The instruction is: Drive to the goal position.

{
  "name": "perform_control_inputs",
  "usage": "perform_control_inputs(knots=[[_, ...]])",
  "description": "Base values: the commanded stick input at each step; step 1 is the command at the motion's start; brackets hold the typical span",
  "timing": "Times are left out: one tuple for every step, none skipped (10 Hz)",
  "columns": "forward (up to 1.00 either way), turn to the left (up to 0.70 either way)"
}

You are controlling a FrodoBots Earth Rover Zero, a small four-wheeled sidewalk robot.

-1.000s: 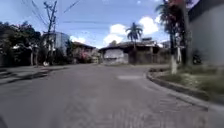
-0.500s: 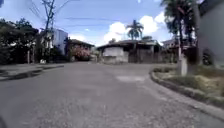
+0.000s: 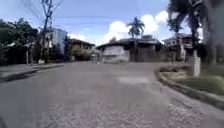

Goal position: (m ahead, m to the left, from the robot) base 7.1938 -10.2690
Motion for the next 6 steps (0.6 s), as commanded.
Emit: perform_control_inputs(knots=[[1.0,-0.4],[1.0,-0.4],[1.0,-0.4],[1.0,-0.4],[1.0,-0.4],[1.0,-0.4]])
